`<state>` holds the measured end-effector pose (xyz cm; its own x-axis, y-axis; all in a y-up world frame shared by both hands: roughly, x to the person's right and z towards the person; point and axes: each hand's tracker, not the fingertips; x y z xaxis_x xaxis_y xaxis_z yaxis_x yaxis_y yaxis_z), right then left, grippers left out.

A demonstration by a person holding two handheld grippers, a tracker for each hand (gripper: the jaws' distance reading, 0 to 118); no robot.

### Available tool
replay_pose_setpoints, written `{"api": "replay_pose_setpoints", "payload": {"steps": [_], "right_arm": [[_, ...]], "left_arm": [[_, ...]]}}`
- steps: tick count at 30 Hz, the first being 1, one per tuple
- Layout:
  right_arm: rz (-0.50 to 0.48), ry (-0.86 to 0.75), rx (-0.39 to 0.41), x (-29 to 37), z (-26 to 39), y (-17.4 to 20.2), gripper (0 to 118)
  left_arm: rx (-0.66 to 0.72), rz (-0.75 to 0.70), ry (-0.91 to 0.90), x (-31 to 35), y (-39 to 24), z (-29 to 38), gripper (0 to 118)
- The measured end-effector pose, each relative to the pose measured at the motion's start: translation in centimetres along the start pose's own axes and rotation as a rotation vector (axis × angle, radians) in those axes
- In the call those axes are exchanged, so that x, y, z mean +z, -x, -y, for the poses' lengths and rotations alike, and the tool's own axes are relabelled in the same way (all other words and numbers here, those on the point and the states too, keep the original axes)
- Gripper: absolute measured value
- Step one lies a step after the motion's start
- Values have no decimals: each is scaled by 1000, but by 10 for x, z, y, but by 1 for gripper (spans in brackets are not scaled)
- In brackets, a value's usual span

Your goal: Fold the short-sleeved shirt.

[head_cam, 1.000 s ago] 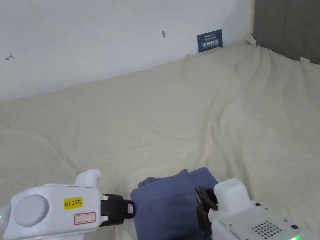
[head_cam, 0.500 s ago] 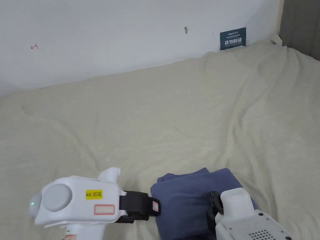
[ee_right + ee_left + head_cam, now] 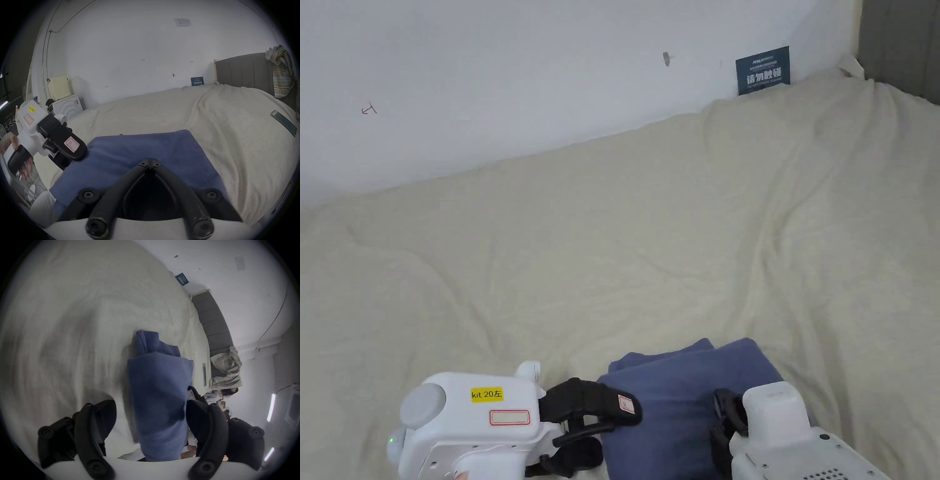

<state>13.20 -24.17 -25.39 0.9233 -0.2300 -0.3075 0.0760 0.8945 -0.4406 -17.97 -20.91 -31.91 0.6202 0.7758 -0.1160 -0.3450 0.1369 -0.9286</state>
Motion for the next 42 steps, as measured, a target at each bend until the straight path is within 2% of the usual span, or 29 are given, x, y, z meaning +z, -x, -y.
{"api": "replay_pose_setpoints", "payload": {"steps": [1,3,6,12,15,19,22,33,36,38,40,41,42], "right_arm": [[-6,-1,-8,0,1,-2,0],[-15,-4,-21,0,2,-3,0],[-16,-7,-24,0,3,-2,0],[-28,-10,-27,1,4,-4,0],[-37,-9,-47,2,4,-6,0],[-41,-8,-37,4,4,-6,0],[-44,-7,-40,5,4,-7,0],[-50,-7,-48,4,3,-8,0],[-51,-7,-48,4,3,-9,0],[-50,-4,-48,4,3,-8,0],[-53,-2,-53,4,2,-8,0],[-57,0,-61,4,2,-7,0],[-50,-3,-65,4,2,-6,0]], "left_arm": [[3,34,-12,0,0,1,104],[3,34,-23,-5,-2,1,106],[-42,51,-30,-20,-5,8,118],[-362,-194,1,-37,-41,31,118],[-392,-258,-1,-45,-48,36,118],[-350,-236,4,-43,-50,33,118],[-253,-208,-26,-40,-42,26,118],[-255,-252,-58,-41,-54,35,118],[-211,-260,-36,-38,-53,24,118],[-217,-303,-23,-37,-53,21,109],[-239,-342,-48,-25,-58,25,86],[-249,-282,-48,-22,-57,26,76],[-215,-290,-45,-20,-55,25,71]]}}
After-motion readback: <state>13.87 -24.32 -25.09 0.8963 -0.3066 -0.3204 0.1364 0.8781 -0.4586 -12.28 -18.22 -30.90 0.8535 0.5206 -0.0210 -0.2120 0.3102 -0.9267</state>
